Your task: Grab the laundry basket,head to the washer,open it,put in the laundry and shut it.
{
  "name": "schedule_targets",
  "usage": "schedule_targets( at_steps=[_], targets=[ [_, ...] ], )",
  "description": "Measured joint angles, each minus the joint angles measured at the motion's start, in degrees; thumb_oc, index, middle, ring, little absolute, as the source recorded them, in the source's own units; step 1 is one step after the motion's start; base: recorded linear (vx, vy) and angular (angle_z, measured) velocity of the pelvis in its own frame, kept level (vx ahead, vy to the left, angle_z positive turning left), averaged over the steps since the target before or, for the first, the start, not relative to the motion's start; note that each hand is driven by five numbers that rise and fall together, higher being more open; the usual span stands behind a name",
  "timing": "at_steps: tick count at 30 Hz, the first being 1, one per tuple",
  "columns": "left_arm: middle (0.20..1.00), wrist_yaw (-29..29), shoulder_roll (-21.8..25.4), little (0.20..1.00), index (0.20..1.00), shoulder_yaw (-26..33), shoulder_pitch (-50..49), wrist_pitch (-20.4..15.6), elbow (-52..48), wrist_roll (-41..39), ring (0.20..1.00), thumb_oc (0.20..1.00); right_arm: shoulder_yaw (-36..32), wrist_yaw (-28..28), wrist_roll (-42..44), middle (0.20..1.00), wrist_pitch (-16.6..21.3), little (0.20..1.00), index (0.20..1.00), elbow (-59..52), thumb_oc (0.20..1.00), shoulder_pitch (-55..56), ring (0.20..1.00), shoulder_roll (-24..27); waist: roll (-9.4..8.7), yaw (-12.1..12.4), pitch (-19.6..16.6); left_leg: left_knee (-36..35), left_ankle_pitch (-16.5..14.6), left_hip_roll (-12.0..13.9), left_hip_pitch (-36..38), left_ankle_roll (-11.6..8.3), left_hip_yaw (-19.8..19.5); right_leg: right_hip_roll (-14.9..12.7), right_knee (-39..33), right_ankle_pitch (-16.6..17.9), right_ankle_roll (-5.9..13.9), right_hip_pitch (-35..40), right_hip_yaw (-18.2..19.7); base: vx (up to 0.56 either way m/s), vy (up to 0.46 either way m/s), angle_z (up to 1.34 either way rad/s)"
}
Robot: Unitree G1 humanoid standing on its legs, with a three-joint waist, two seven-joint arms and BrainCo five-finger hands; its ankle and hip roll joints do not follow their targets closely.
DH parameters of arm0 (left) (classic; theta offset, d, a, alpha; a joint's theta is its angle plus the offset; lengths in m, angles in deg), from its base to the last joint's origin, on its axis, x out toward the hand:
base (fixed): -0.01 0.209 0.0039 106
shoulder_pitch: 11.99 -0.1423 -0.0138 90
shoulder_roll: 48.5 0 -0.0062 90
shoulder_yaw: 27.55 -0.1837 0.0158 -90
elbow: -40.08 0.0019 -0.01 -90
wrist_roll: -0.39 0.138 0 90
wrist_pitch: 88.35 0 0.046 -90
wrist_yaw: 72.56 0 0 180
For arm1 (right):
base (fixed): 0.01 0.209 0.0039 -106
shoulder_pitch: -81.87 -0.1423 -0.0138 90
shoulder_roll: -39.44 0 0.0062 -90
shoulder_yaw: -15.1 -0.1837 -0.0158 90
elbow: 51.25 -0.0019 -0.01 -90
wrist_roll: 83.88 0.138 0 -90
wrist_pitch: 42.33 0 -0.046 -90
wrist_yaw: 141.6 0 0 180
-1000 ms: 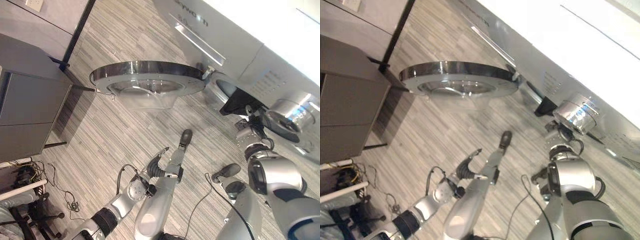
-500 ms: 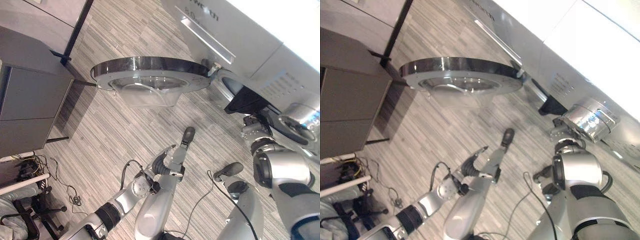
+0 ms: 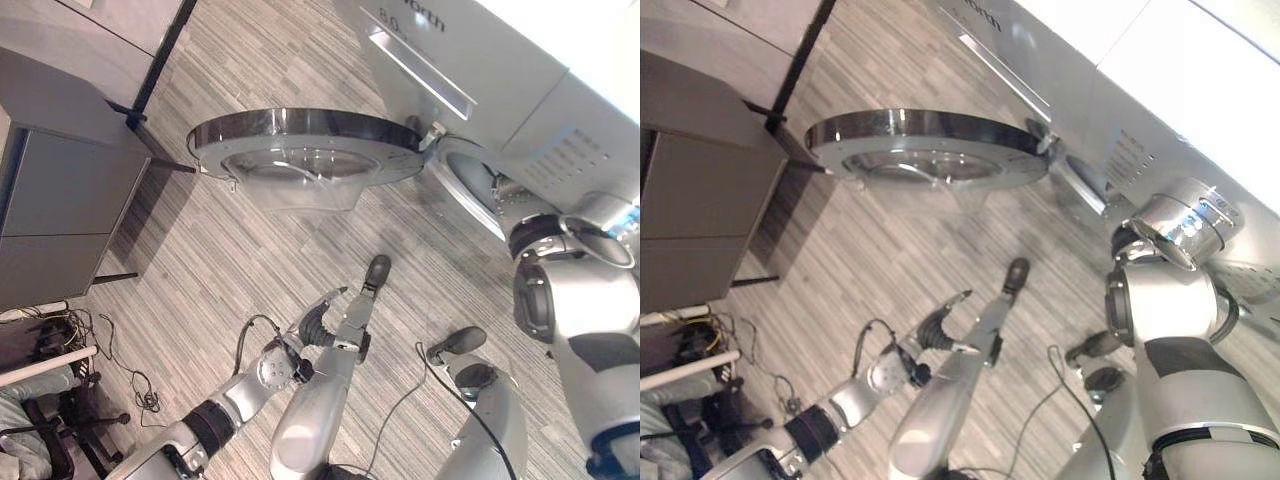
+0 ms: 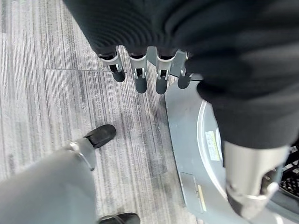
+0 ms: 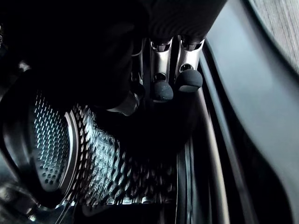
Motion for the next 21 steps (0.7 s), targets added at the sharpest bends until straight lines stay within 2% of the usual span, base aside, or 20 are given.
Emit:
schedule_targets(
  at_steps=[2,5,6,7,8,11,14,17,19,21],
  targets=[
    [1.000,0.52,1.01,1.000,1.000,-0.08,-0.09,-0.14,-1.01,-0.15,1.000,1.000,-0.09,0.27,-0.09,0.200,1.12,0.200,0.200,-0.47,0.200,0.52,0.200,0.57,-0.26,0.35,0.18,-0.21,0.11,0.16,0.04,0.27,0.27,0.79,-1.20,0.84,0.46,0.33,0.08,0.02,0.017,-0.12],
    [1.000,0.82,2.44,1.000,1.000,-0.12,-1.37,-0.17,-1.73,-0.51,1.000,1.000,0.07,2.07,-2.17,0.200,2.51,0.200,0.200,-0.52,0.200,1.19,0.200,1.71,-1.62,0.15,1.12,-0.42,0.43,-0.16,0.26,1.16,1.13,1.10,-2.63,2.40,1.23,0.66,0.61,0.01,0.036,-0.11],
    [1.000,1.01,3.17,1.000,1.000,0.13,-1.75,-0.26,-1.78,-0.61,1.000,1.000,0.39,4.04,-5.68,0.388,2.46,0.388,0.388,-0.53,0.388,1.44,0.388,2.95,-2.65,-0.38,1.81,-0.50,0.45,-0.49,0.46,1.63,1.64,0.77,-3.20,3.06,1.69,0.68,1.11,0.00,0.051,-0.07],
    [1.000,1.21,3.59,1.000,1.000,0.22,-2.01,-0.30,-1.66,-0.61,1.000,1.000,2.10,5.25,-9.36,0.504,2.36,0.504,0.504,-0.65,0.504,2.18,0.504,3.85,-3.14,-0.50,2.13,-0.49,0.47,-0.69,0.47,1.84,1.92,0.63,-3.60,3.52,1.94,0.69,1.34,0.00,0.064,-0.08],
    [1.000,1.35,4.13,1.000,1.000,0.58,-2.61,-0.30,-1.52,-0.61,1.000,1.000,4.54,6.33,-13.11,1.000,1.69,1.000,1.000,-1.13,1.000,2.98,1.000,4.68,-3.81,-0.94,2.56,-0.49,0.48,-0.90,0.59,2.22,2.42,0.47,-3.97,4.03,2.29,0.72,1.69,0.00,0.041,-0.13],
    [1.000,1.98,4.41,1.000,1.000,2.77,-3.66,-0.27,0.08,-0.65,1.000,1.000,7.35,5.86,-21.52,1.000,-1.54,1.000,1.000,-2.78,1.000,4.19,1.000,5.76,-5.11,-1.87,3.40,-0.56,0.37,-1.67,1.20,3.28,4.15,-0.02,-5.22,5.61,3.31,0.76,3.38,0.01,0.038,-0.15],
    [1.000,2.00,4.32,1.000,1.000,4.28,-3.69,-0.32,0.22,-1.52,1.000,1.000,6.33,4.78,-22.76,1.000,-3.42,1.000,1.000,-3.58,1.000,5.67,1.000,4.79,-5.24,-2.74,3.48,-1.03,0.36,-1.95,2.51,3.82,4.84,0.05,-6.76,6.87,3.80,2.05,3.89,0.02,0.040,-0.10],
    [1.000,1.83,3.76,1.000,1.000,5.24,-4.09,-0.39,1.55,-2.28,1.000,1.000,1.15,2.80,-21.46,1.000,-2.03,1.000,1.000,-12.47,1.000,13.40,1.000,-2.17,-5.77,-5.40,3.65,-2.32,0.01,-1.86,6.46,4.33,6.13,0.85,-9.58,7.97,4.68,5.67,4.97,0.02,0.019,-0.23],
    [1.000,1.79,3.09,1.000,1.000,7.37,-5.90,-0.62,1.43,-2.31,1.000,1.000,-2.44,0.89,-17.71,1.000,1.02,1.000,1.000,-20.52,1.000,20.34,1.000,-7.43,-7.53,-7.41,2.37,-3.15,-1.02,-1.63,7.25,4.54,7.39,1.32,-10.62,7.83,5.03,5.40,6.43,0.02,0.011,-0.25],
    [1.000,1.90,2.15,1.000,1.000,7.85,-6.23,-0.62,1.48,-2.27,1.000,1.000,-4.60,-0.36,-14.87,1.000,3.03,1.000,1.000,-24.88,1.000,25.21,1.000,-10.01,-7.55,-9.11,1.70,-3.58,-1.05,-1.25,7.27,4.50,7.47,1.95,-11.34,8.05,4.86,5.53,6.52,0.03,0.031,-0.14]
  ],
)
